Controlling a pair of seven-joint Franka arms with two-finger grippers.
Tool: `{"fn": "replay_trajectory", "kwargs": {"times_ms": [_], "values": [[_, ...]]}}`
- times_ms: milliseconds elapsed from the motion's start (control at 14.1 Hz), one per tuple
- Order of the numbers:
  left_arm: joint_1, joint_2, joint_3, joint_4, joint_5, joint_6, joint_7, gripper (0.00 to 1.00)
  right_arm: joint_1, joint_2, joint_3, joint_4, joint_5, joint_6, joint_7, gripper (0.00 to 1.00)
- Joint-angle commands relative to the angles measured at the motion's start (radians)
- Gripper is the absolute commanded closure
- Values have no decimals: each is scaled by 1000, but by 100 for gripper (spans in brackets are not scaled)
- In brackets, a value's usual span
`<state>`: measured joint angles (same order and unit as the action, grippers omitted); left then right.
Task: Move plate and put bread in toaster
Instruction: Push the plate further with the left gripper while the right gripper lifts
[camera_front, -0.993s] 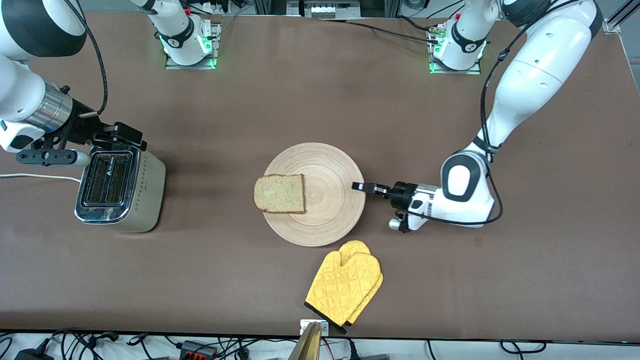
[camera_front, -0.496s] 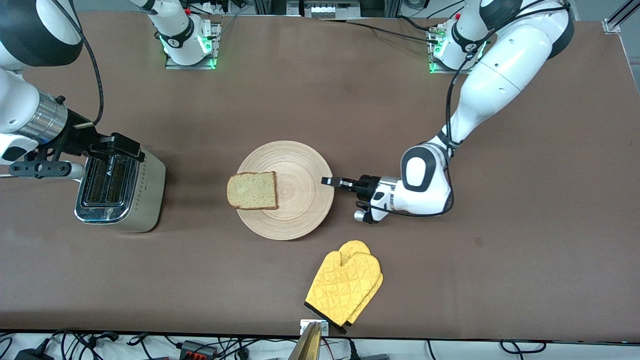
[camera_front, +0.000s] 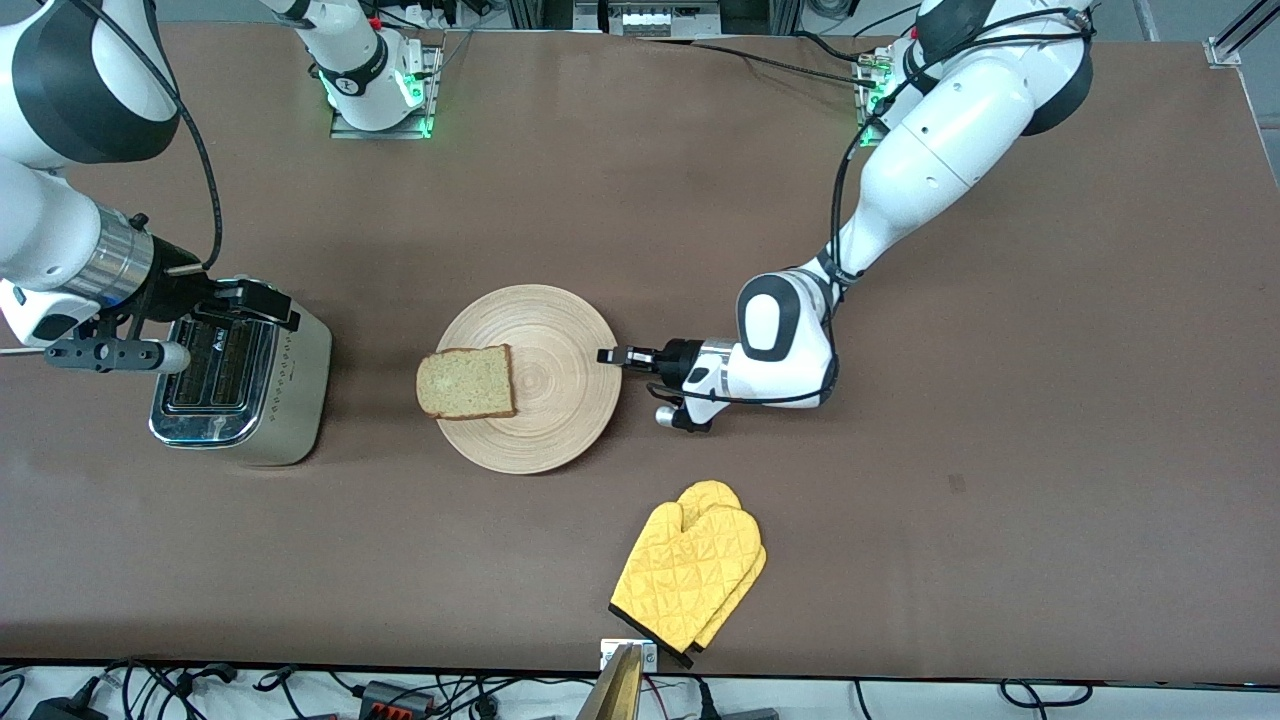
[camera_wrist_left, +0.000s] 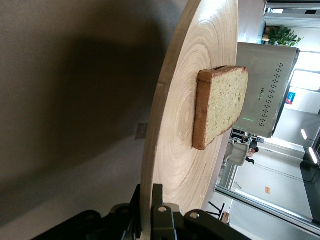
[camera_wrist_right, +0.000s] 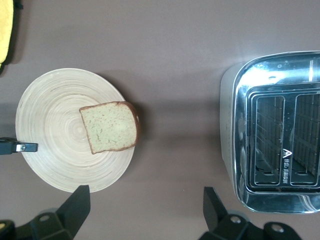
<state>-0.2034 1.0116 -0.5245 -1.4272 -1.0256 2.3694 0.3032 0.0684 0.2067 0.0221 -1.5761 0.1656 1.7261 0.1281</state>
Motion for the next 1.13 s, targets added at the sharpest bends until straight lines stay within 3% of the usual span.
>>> {"fn": "replay_trajectory", "kwargs": {"times_ms": [0,284,567,780,1063], "values": [[-28,27,1,51,-44,22,-1,99,8,11,1,-1,6,-2,4,0],[-34,27,3,47,-42,57,-12,72,33,39,9,4,2,20,-4,0],[-22,16,49,42,-36,51,-18,59,57,98,7,8,0,41,-8,0],[30,12,58,31,-15,10,-13,54,57,161,6,4,-3,46,-22,0],[183,-16,78,17,137,-258,-19,54,68,267,7,2,22,176,4,0]]}}
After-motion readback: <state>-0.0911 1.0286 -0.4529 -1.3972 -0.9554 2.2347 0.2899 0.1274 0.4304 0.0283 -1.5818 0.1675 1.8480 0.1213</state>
